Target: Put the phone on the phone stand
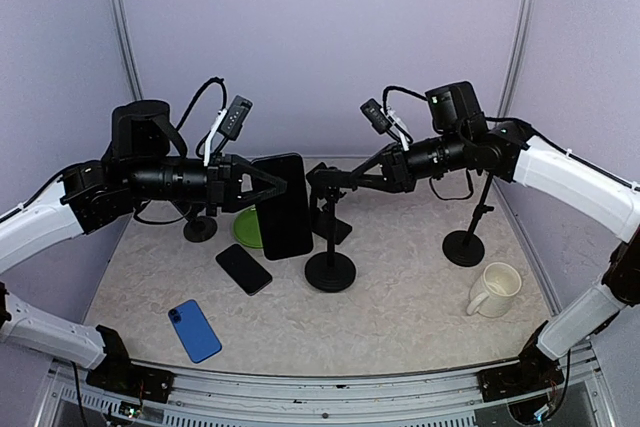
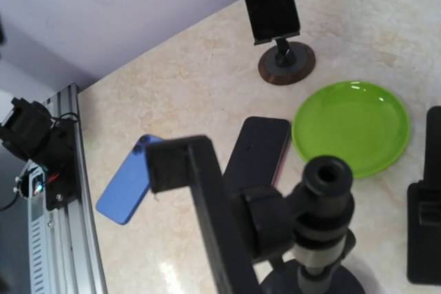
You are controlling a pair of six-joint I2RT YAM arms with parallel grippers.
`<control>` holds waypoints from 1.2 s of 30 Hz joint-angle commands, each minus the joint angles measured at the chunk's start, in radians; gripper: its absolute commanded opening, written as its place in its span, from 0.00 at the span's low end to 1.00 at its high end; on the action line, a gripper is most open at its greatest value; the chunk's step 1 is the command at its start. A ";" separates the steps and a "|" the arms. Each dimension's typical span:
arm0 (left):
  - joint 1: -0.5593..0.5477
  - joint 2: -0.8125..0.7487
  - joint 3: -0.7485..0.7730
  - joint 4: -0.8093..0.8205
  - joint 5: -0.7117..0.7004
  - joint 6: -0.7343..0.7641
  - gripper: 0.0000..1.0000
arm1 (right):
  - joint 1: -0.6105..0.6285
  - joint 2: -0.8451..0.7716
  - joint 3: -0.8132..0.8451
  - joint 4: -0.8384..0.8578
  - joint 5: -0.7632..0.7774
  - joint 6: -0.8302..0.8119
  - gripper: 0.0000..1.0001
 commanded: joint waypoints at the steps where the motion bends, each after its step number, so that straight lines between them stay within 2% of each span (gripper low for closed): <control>1: -0.008 -0.054 0.038 0.028 -0.023 -0.002 0.00 | 0.031 -0.034 -0.048 0.146 -0.079 0.004 0.02; 7: -0.005 -0.062 0.047 -0.019 0.026 0.054 0.00 | 0.102 -0.041 -0.110 0.135 -0.055 0.010 0.03; 11: -0.003 -0.059 0.030 0.008 0.039 0.063 0.00 | 0.122 -0.044 -0.123 0.128 -0.034 0.020 0.03; 15: -0.002 -0.037 0.037 0.030 0.050 0.064 0.00 | 0.121 -0.048 -0.109 0.098 -0.012 0.012 0.08; 17: -0.002 -0.024 0.047 0.031 0.050 0.065 0.00 | 0.122 -0.041 -0.089 0.058 -0.008 -0.010 0.14; 18: 0.000 -0.020 0.052 0.033 0.049 0.065 0.00 | 0.121 -0.037 -0.081 0.033 -0.008 -0.021 0.22; 22: 0.000 -0.012 0.070 0.033 0.045 0.063 0.00 | 0.121 -0.038 -0.074 -0.017 -0.010 -0.051 0.44; 25: 0.002 -0.013 0.082 0.015 0.036 0.071 0.00 | 0.121 -0.041 -0.073 -0.040 -0.016 -0.062 0.55; 31: 0.012 -0.015 0.088 -0.013 0.035 0.077 0.00 | 0.120 -0.033 -0.085 -0.058 -0.083 -0.081 0.63; 36: 0.025 -0.010 0.113 -0.047 0.039 0.089 0.00 | 0.120 -0.028 -0.093 -0.061 -0.116 -0.128 0.64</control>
